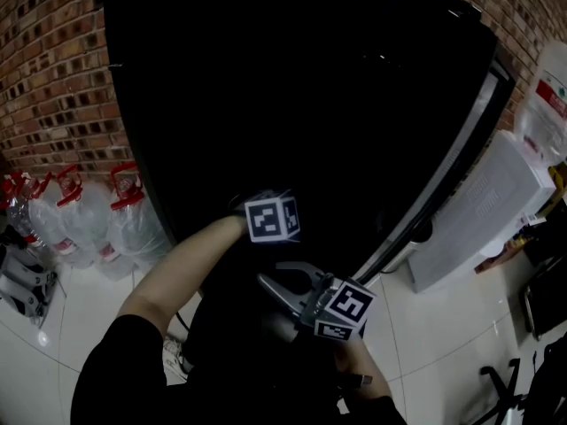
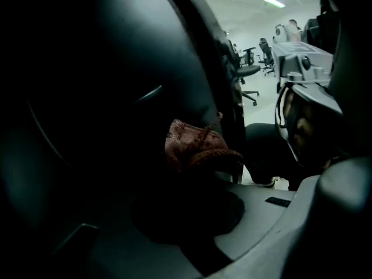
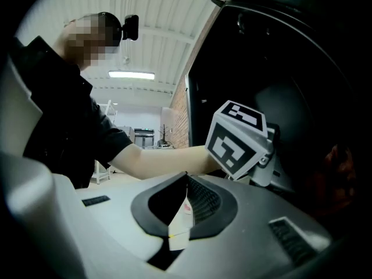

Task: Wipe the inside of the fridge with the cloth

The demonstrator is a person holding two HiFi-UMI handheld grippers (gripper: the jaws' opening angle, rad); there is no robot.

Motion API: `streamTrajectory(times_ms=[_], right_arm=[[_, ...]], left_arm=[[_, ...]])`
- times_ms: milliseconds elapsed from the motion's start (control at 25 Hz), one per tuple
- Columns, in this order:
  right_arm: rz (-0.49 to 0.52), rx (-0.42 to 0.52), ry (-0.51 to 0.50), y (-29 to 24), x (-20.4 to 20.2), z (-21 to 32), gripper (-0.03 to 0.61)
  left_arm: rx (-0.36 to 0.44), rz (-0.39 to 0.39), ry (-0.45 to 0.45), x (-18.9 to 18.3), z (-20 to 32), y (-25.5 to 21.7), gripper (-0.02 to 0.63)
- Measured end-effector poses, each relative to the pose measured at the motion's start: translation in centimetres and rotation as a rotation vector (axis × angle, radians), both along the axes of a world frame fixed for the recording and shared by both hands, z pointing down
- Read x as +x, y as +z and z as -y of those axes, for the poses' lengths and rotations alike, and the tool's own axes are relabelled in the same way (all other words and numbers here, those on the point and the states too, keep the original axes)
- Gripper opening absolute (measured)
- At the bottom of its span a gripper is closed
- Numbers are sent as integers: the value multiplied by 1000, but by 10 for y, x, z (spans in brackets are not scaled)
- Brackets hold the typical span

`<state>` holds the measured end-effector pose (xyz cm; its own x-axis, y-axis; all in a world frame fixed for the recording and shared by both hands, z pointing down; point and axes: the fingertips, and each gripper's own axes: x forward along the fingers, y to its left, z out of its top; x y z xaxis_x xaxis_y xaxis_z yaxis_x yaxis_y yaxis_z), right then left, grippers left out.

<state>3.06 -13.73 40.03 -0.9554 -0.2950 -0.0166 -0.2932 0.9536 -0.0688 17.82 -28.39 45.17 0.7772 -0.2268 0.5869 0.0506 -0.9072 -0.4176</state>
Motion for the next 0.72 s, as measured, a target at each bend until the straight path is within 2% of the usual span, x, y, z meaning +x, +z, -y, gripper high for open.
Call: streamTrajectory(times_ms=[120,280,360,520,720], right_arm=[[-6,-1,-5,2,1,5,3],[-10,-9,-12,5,-2,14,3],[-9,-15,-10,6,-3,19,3],[-18,-17,-7,10,-2,27,3],[-14,-37,10,12,0,43,3]], left_arm=[[-58,-25,-41,9,15,-4,57],[-37,-46,-145,10,52,-5,57],[-51,-57,-178,11,68,-3,57],[-121,-88,-191,13,84,0,58],[-130,-127,-202,14,103,-6,60]])
